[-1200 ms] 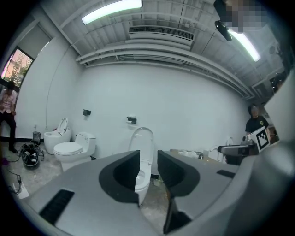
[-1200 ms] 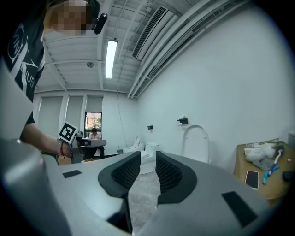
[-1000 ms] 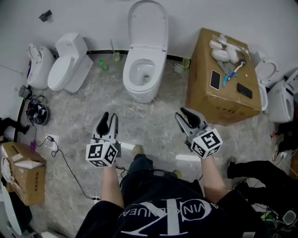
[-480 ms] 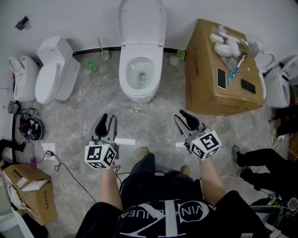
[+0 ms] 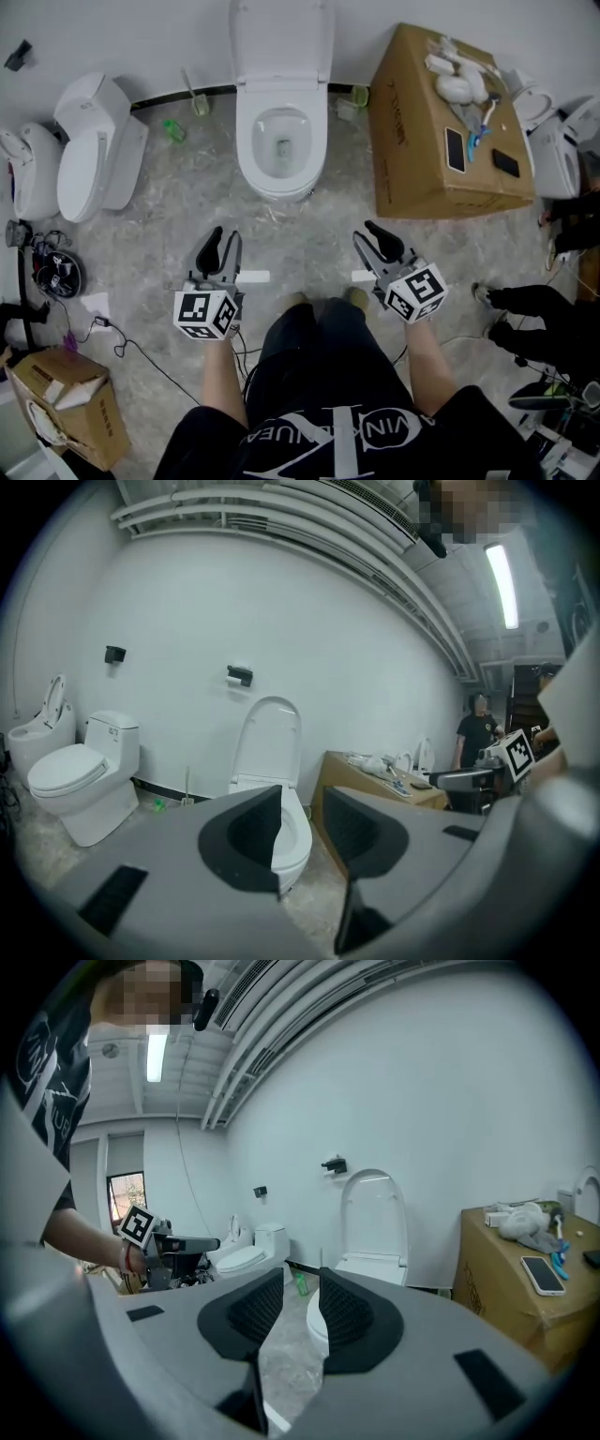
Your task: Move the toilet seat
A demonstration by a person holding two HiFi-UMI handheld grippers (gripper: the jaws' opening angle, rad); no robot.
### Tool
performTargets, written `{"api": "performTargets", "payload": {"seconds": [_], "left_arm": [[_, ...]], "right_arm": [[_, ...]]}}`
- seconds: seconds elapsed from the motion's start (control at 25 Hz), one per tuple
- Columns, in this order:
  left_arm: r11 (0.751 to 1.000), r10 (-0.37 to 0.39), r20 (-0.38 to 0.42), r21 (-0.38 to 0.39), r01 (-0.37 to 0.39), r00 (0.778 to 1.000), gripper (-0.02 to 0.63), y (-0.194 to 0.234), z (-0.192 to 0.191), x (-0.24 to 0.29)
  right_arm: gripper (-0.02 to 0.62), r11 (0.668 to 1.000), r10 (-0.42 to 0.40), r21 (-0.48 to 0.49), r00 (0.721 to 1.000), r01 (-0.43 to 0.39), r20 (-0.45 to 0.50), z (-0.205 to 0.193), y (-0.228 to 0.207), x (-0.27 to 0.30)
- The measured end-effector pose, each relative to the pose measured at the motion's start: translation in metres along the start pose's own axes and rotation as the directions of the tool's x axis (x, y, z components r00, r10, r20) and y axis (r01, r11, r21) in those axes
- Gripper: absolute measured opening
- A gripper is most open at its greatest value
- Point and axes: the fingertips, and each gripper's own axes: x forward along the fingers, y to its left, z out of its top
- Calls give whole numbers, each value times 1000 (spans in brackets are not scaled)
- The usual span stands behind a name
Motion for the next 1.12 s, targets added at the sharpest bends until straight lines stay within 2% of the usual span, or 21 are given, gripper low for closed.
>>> {"api": "performTargets", "payload": {"seconds": [0.6, 1.12], "left_arm": [[999, -39, -101, 5, 40, 994, 133, 37, -42, 61], [996, -91, -243, -20, 89, 966, 140, 83, -105, 155]], "right_arm": [[133, 998, 33, 61, 998, -29, -59, -38, -20, 81], [147, 988, 56, 153, 980, -27, -193, -110, -59, 178]]}}
